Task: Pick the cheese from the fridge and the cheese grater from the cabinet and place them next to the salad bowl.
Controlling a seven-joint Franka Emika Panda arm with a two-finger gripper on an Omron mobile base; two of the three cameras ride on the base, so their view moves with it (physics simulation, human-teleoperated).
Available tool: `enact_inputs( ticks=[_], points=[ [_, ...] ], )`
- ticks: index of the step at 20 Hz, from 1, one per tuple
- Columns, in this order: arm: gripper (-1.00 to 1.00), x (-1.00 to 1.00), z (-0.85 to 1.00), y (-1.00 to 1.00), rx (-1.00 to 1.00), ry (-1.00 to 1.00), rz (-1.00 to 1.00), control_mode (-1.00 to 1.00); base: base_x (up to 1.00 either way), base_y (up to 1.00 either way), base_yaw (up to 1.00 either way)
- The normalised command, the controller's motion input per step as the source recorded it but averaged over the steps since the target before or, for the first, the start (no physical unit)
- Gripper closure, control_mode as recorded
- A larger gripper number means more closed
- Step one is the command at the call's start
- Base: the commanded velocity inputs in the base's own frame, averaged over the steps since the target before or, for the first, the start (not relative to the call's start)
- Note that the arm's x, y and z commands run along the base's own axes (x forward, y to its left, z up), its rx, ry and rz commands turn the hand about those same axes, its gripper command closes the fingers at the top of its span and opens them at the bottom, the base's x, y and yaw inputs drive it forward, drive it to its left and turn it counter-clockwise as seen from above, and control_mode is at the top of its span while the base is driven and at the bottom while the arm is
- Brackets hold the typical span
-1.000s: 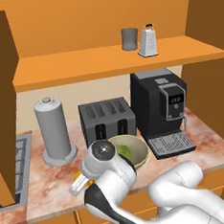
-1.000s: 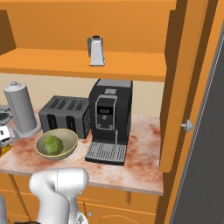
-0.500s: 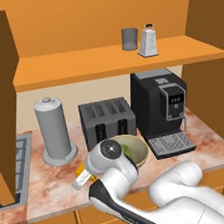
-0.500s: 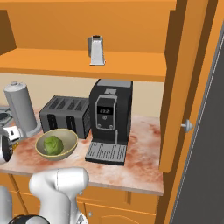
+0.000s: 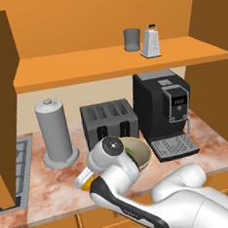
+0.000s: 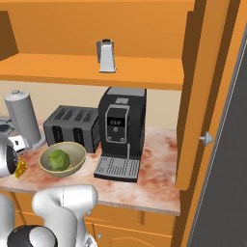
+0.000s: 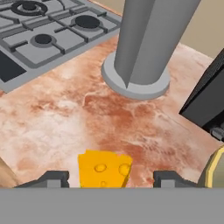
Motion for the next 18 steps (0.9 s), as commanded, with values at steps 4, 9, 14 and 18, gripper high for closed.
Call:
enact_inputs(
  ticks=[4, 9, 14, 18],
  points=[
    [-1.0, 0.0, 0.46, 0.0, 0.01, 0.0, -0.03, -1.0, 0.0, 0.0, 0.0],
    [-1.0, 0.0, 0.88, 0.0, 0.04, 0.0, -0.13, -1.0, 0.0, 0.0, 0.0],
    [-1.0, -0.34, 0.93, -0.36, 0.03, -0.08, -0.22, -1.0, 0.0, 0.0, 0.0],
    [-1.0, -0.35, 1.0, -0.76, 0.09, -0.17, -0.23, -1.0, 0.0, 0.0, 0.0]
  ],
)
